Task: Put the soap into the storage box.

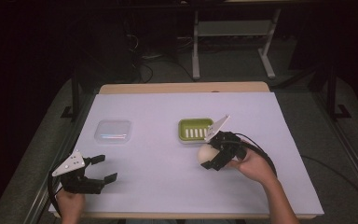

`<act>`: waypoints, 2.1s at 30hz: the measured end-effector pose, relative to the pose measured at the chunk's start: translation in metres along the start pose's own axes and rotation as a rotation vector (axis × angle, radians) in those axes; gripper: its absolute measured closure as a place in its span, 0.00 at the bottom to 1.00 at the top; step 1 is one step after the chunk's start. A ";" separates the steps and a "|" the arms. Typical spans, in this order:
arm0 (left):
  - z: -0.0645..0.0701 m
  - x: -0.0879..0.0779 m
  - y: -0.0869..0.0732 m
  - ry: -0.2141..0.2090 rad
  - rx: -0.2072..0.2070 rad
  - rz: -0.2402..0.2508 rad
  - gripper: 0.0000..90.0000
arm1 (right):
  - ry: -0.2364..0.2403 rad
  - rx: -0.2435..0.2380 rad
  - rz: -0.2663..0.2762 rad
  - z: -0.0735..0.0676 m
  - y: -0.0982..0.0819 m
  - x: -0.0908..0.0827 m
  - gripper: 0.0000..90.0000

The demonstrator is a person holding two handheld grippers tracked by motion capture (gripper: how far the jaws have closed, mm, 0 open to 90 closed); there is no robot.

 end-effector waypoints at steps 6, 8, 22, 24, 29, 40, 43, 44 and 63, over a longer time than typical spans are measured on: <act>0.000 0.000 0.000 0.001 -0.002 0.001 0.15 | 0.000 -0.006 -0.001 0.002 0.006 -0.001 0.25; -0.001 -0.001 0.000 0.001 -0.001 0.000 0.15 | 0.002 -0.008 0.001 0.003 0.008 -0.001 0.25; 0.000 0.000 0.000 -0.004 0.002 0.002 0.15 | 0.010 -0.010 0.004 0.010 0.020 -0.002 0.25; 0.000 -0.001 0.000 -0.005 0.000 -0.001 0.15 | 0.010 -0.011 -0.001 0.012 0.022 -0.003 0.25; -0.001 -0.001 0.000 -0.004 -0.005 0.000 0.15 | 0.009 -0.019 -0.001 0.015 0.030 -0.005 0.25; -0.001 -0.001 0.001 -0.004 -0.007 0.003 0.15 | 0.015 -0.023 -0.005 0.024 0.043 -0.007 0.25; -0.001 -0.001 0.001 -0.004 -0.010 0.006 0.15 | 0.018 -0.022 -0.003 0.025 0.047 -0.007 0.25; -0.001 -0.001 0.001 -0.004 -0.010 0.006 0.15 | 0.020 -0.023 -0.003 0.026 0.048 -0.007 0.25; -0.001 -0.002 0.002 -0.009 -0.016 0.009 0.15 | -0.005 -0.016 -0.012 0.045 0.070 -0.024 0.25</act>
Point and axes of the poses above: each handheld gripper's, and its own axes: x roughly forward along the jaws, y roughly out of its top, z roughly to its right, the point moved 9 cm from there along x, roughly forward along the jaws, and after that the axes turned 8 degrees about y, right-handed, at the moved point
